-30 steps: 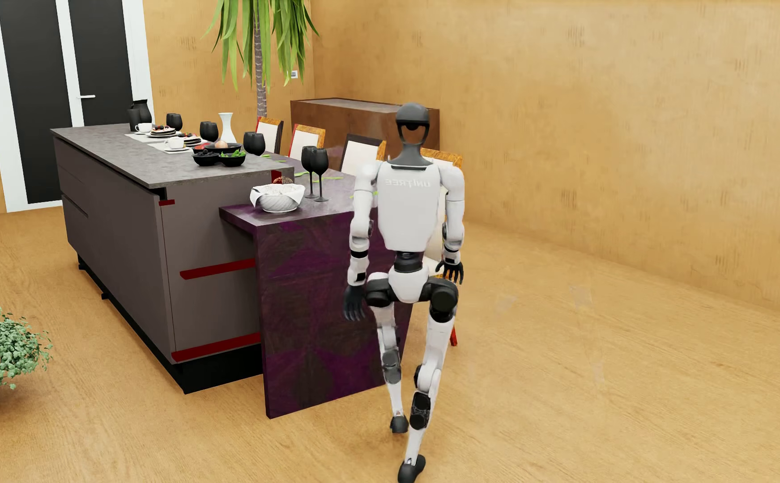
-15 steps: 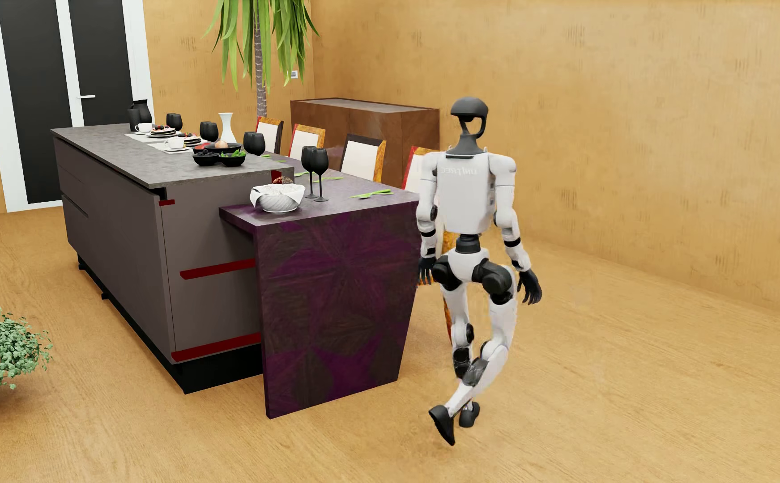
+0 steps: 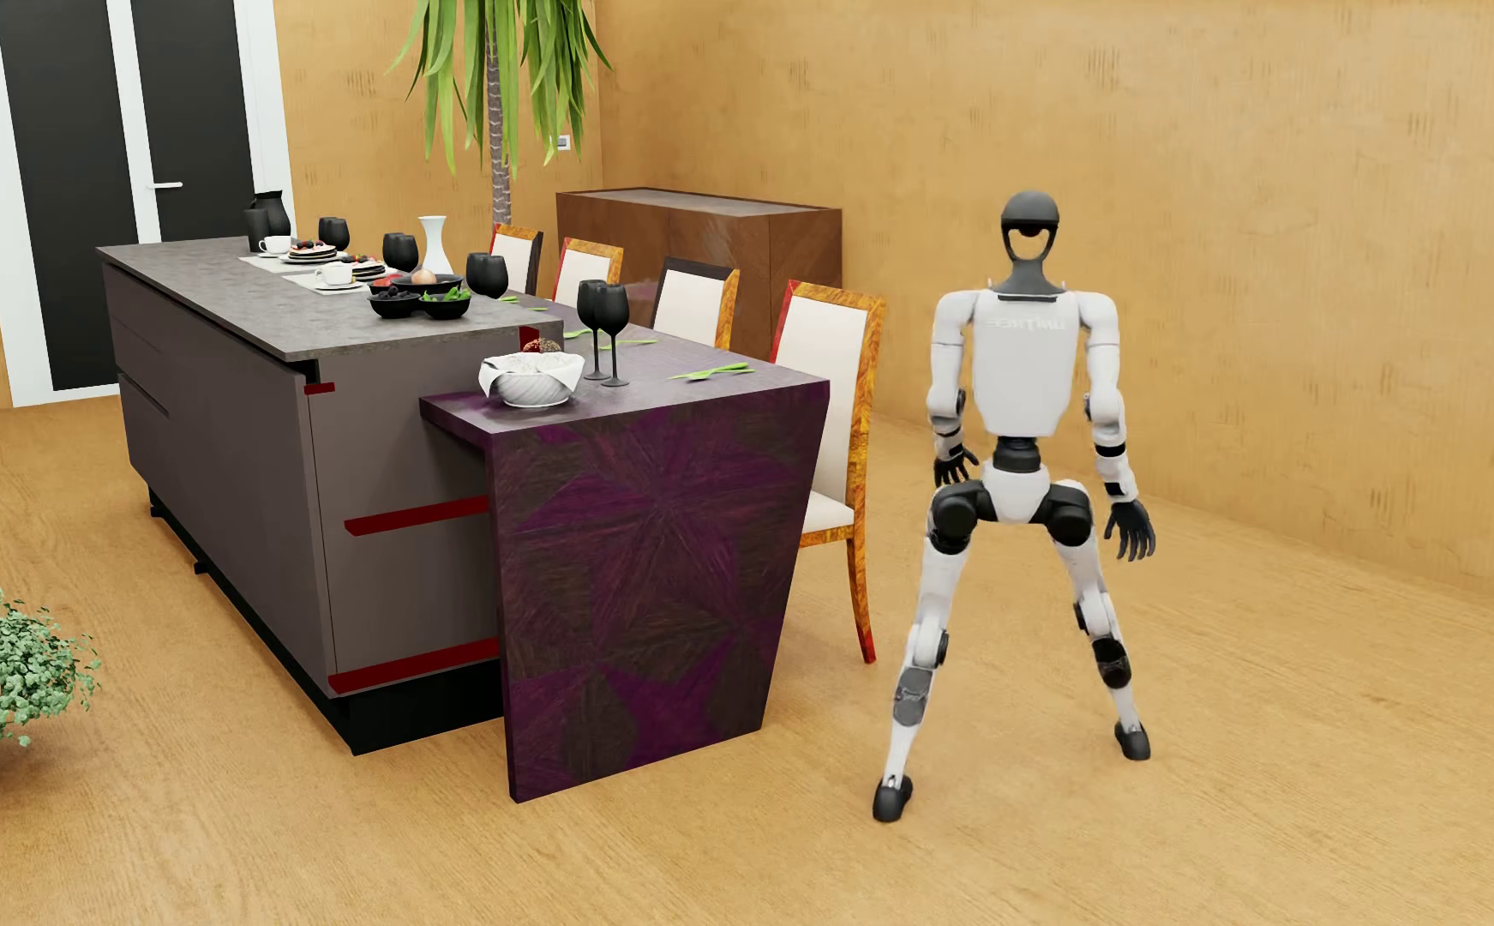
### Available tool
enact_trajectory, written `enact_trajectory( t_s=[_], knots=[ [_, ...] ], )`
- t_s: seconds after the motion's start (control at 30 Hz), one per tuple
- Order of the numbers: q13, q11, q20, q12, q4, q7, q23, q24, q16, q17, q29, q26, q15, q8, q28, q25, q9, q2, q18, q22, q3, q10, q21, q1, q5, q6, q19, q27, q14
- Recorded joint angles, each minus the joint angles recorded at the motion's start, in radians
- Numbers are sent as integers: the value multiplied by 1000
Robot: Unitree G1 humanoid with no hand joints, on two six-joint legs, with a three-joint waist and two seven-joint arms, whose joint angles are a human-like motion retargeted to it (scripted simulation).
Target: Head to the chair
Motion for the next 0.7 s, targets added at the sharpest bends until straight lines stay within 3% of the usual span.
enact_trajectory(
  t_s=[0.07,0.13,0.17,0.2,0.23,0.27,0.3,0.33,0.37,0.4,0.43,0.47,0.5,0.6,0.7],
  knots=[
    [-96,207,87,64,45,-112,54,-21,37,-24,4,48,-149,-76,46,-29,13,-23,-6,50,37,86,-5,-22,12,12,4,31,58],
    [-249,225,333,154,87,-126,80,-121,-44,-45,17,189,-202,-138,229,-67,22,18,83,148,52,153,-22,-66,46,29,-12,100,235],
    [-314,184,446,170,108,-98,54,-196,-86,-74,19,263,-200,-182,290,-77,22,57,130,221,49,179,-26,-103,51,34,-33,95,318],
    [-368,136,500,182,126,-44,5,-240,-98,-100,-11,308,-190,-228,295,-61,20,93,157,293,44,191,-49,-141,47,39,-52,81,341],
    [-408,92,454,202,134,9,-57,-204,-75,-126,-48,328,-180,-271,205,-21,17,121,151,368,41,198,-71,-175,43,44,-69,39,314],
    [-444,59,348,231,135,71,-115,-113,-35,-152,-69,283,-172,-307,83,41,14,141,130,419,40,195,-94,-199,41,50,-84,-7,308],
    [-477,46,239,264,143,152,-165,-7,9,-189,-69,197,-172,-337,-34,95,13,152,104,439,39,177,-93,-214,40,58,-96,-66,306],
    [-509,43,177,297,138,226,-205,70,36,-239,-58,131,-178,-363,-114,118,12,160,89,429,40,132,-75,-215,42,68,-107,-115,331],
    [-544,36,168,325,158,352,-238,105,35,-292,-41,94,-183,-389,-151,104,11,170,58,401,38,65,-46,-198,46,81,-117,-148,399],
    [-577,31,203,349,224,551,-262,96,13,-333,-29,87,-188,-418,-153,75,9,181,81,370,33,25,-20,-156,54,96,-125,-162,394],
    [-599,14,239,359,267,745,-280,75,-14,-356,-24,83,-188,-449,-139,35,5,197,88,348,30,-40,-7,-97,62,111,-133,-153,402],
    [-604,-10,259,351,282,864,-298,56,-32,-356,-23,78,-185,-482,-128,4,3,218,107,335,31,-105,-8,-55,69,124,-140,-131,399],
    [-594,-33,250,332,286,913,-322,65,-30,-334,-33,71,-180,-513,-118,-10,1,238,87,321,35,-158,-21,-31,77,134,-145,-100,410],
    [-532,-62,210,263,279,864,-368,107,-2,-239,-36,66,-175,-587,-71,-14,-5,263,19,247,41,-249,-20,-32,91,152,-160,-59,438],
    [-472,-26,195,208,272,827,-354,95,5,-164,16,64,-181,-636,55,-16,0,233,70,161,36,-245,38,-92,68,160,-160,-92,443]
  ],
)
